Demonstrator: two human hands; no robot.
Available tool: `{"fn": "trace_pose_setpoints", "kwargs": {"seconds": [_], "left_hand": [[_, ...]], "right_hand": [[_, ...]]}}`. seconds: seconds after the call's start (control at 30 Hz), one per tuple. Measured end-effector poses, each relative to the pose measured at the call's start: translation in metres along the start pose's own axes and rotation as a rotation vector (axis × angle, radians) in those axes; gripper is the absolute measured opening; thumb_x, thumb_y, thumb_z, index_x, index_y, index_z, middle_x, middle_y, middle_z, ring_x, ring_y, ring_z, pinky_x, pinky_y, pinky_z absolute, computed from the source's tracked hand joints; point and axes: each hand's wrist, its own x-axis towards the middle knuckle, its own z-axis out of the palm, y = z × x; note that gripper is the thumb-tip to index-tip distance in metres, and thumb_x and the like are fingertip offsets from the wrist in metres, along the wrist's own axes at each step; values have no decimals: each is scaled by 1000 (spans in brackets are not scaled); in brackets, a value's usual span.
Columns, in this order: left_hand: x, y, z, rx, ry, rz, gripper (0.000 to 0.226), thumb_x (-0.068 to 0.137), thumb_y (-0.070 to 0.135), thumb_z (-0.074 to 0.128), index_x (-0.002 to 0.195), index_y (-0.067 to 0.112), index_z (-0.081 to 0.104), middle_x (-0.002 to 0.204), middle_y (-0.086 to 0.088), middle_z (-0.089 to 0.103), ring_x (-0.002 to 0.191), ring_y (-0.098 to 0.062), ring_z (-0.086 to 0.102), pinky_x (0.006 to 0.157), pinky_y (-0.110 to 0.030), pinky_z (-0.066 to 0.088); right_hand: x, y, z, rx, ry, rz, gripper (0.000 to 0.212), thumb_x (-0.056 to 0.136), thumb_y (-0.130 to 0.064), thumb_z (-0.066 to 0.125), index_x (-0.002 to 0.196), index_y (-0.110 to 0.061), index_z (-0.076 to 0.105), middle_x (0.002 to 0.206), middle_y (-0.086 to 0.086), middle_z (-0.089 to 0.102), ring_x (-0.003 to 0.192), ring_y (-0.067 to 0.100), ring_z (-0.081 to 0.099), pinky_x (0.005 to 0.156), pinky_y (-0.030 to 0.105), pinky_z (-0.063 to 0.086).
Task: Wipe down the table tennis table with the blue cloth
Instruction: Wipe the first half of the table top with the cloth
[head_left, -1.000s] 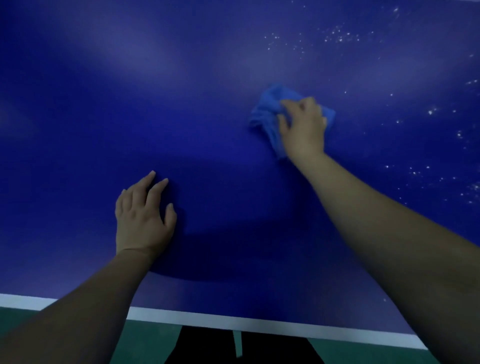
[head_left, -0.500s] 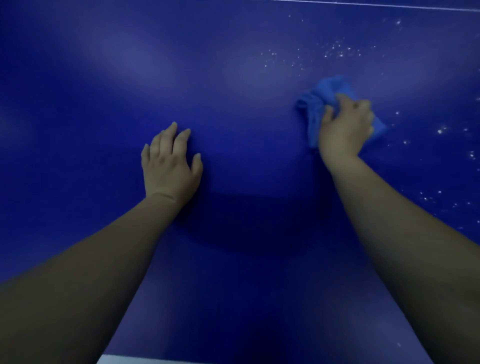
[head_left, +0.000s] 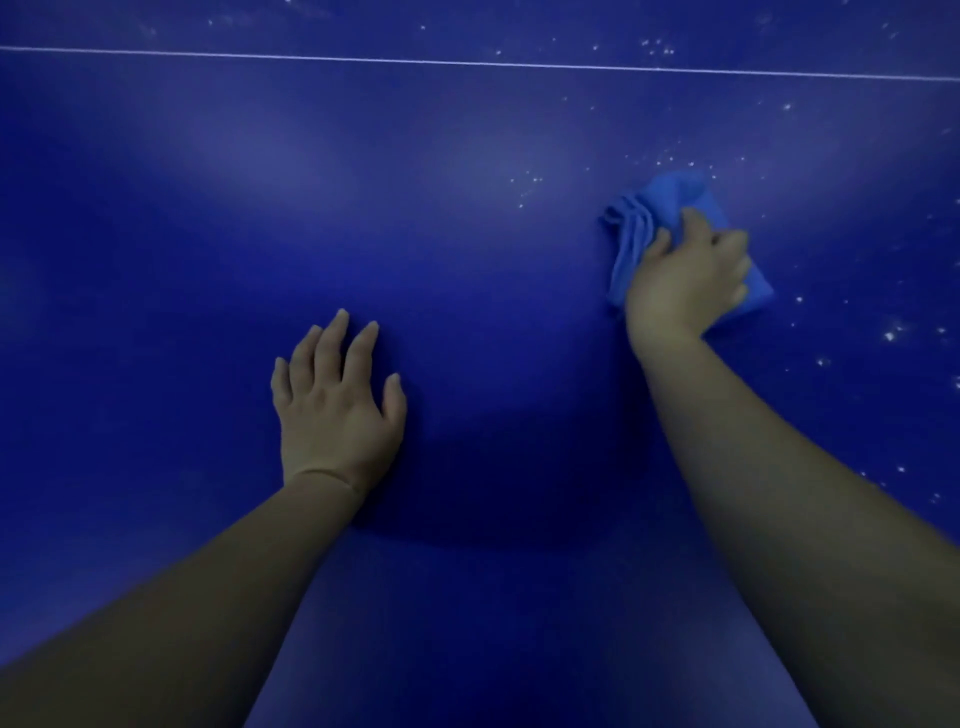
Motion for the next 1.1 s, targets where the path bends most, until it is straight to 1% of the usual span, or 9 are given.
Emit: {"fn": "trace_pose_setpoints", "kwargs": {"seconds": [0.07,0.23,0.4,0.47,0.7,0.77,0.87,0.93,1.1], "left_hand": [[1,0,-2,0,-5,-5,62,91,50,29,148,27,33,159,1,21,147,-24,13,120,-50,6],[0,1,-2,6,-14,-8,63,90,50,28,148,25,34,159,0,21,147,-24,12,121,-49,5],[0,1,-1,5,-24,-6,63,91,51,27,148,25,34,159,1,20,148,-23,11,121,-49,4],[0,1,-2,5,-24,-9,64,91,51,26,147,24,35,159,1,20,148,-23,11,121,-50,5],[2,2,-1,6,-23,-13,63,90,51,27,147,25,36,159,1,21,148,-22,12,121,-50,6],[1,2,-2,7,-18,-13,63,90,51,27,146,24,37,159,1,22,148,-22,12,121,-49,5],[1,3,-4,3,-23,-15,64,90,51,28,147,24,37,159,1,23,147,-23,13,121,-48,4],[0,3,-4,1,-26,-16,64,89,51,28,146,24,38,159,0,23,148,-23,14,121,-49,5],[1,2,-3,-4,-16,-13,64,89,51,27,146,24,38,158,1,24,148,-22,15,121,-49,6]], "right_hand": [[-27,-11,4,26,-57,-109,36,93,-30,54,128,-28,57,116,8,51,107,29,48,92,39,32],[-11,-70,28,14,-379,-697,33,94,-31,52,126,-28,59,115,9,51,108,30,49,88,37,33],[52,-35,27,-6,-45,-64,32,95,-33,49,126,-30,58,121,8,51,113,29,49,93,37,34],[35,-30,27,43,18,46,32,94,-30,53,126,-30,58,117,7,51,110,28,49,93,36,32],[60,-102,60,19,-358,-592,35,95,-35,50,129,-31,57,124,9,49,118,30,45,98,38,33],[90,-94,63,-33,-259,-431,34,94,-35,47,126,-32,58,127,9,49,119,31,46,97,38,34],[94,-68,58,6,-16,48,32,95,-32,47,125,-31,58,126,6,48,116,28,47,97,38,32],[70,-74,61,16,-18,79,32,96,-32,49,127,-32,56,126,5,48,116,27,45,97,38,30],[68,-119,75,27,-322,-542,33,96,-35,48,128,-31,57,124,9,48,117,30,45,98,38,33]]}}
